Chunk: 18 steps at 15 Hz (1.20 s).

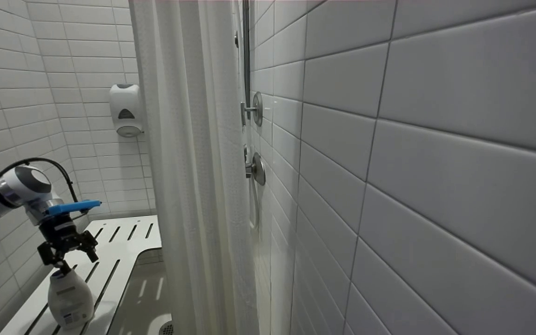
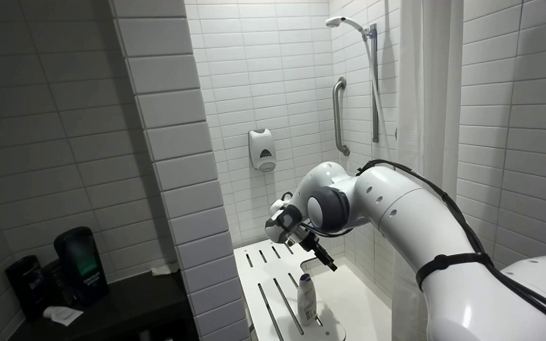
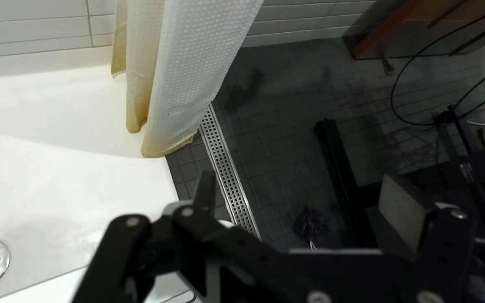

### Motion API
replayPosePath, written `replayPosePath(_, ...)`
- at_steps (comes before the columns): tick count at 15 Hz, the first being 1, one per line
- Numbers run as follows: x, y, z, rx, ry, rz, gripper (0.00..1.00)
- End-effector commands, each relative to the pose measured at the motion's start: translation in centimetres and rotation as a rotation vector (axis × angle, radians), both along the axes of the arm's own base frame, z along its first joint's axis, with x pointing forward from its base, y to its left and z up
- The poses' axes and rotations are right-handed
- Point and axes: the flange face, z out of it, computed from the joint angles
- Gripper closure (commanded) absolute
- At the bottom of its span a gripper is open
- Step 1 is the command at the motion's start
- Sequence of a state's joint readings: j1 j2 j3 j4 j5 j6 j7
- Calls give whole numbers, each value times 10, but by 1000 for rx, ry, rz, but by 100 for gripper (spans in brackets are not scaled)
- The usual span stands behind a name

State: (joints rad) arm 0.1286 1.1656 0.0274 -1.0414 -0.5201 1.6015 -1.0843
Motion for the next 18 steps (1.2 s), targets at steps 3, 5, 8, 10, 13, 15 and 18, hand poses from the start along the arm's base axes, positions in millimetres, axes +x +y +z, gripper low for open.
replayPosePath(3,-5,20,36,158,-40,223,0)
replayPosePath(5,-9,21,49,239,-65,304,0)
replayPosePath(8,-17,13,63,343,-92,420,0)
replayPosePath(10,-26,1,69,419,-102,493,0)
replayPosePath(13,-17,-3,58,419,-97,474,0)
replayPosePath(15,-25,-15,58,441,-90,469,0)
replayPosePath(18,-28,-15,57,448,-88,471,0)
